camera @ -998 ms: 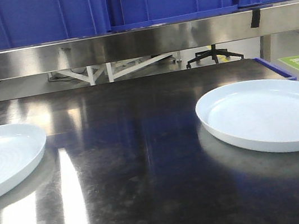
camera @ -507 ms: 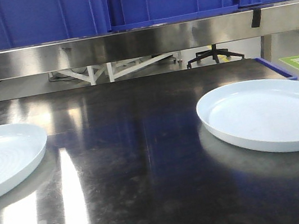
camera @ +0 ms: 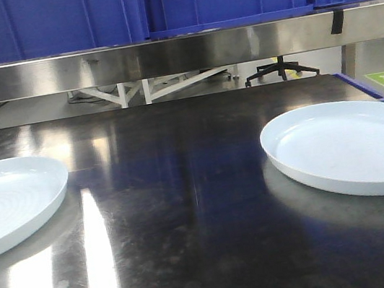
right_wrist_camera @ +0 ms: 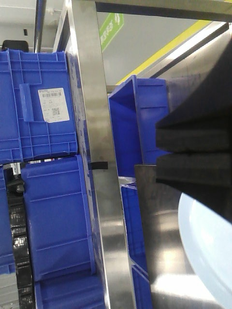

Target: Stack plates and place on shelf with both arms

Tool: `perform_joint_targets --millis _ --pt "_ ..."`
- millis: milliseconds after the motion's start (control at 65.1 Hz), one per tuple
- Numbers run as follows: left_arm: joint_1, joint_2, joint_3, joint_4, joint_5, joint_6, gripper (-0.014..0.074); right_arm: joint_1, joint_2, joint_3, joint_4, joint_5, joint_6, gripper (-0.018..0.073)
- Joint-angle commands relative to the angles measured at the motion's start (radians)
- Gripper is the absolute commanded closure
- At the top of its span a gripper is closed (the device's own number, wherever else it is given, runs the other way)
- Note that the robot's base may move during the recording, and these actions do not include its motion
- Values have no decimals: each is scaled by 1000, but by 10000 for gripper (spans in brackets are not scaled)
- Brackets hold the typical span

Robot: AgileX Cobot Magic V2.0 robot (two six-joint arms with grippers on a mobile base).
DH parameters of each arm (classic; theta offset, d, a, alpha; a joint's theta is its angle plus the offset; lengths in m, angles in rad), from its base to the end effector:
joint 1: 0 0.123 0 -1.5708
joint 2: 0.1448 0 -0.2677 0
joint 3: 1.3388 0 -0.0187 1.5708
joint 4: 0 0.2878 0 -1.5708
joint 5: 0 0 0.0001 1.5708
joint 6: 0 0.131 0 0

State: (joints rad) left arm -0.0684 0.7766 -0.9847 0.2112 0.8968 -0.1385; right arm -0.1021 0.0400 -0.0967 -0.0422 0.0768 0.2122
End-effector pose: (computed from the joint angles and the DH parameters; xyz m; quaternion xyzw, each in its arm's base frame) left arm 0.2163 0.0067 0.3658 -0.0110 0.8801 0.0551 0.4715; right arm 0.1489 -0.0157 0.2407 0.0938 0.6765 0.0237 0.7301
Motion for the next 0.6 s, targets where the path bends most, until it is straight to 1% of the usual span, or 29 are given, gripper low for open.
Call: perform_joint_targets --millis 0,92,169,307,414,583 --pt "-5 0 -33 15 -77 -3 508 1 126 -149 -7 -7 10 512" --pt "-5 0 -33 15 -77 -3 508 1 349 -318 -15 86 7 512" --pt "-5 0 -33 13 -77 -3 508 1 488 -412 -23 141 6 512" --pt "-5 0 -33 9 -62 -3 508 1 686 -559 -21 173 7 512" --pt "-5 0 -33 9 -59 -3 508 2 773 -628 -10 196 7 512" --pt "-5 2 -33 9 -63 -3 508 2 800 -644 -10 196 7 512"
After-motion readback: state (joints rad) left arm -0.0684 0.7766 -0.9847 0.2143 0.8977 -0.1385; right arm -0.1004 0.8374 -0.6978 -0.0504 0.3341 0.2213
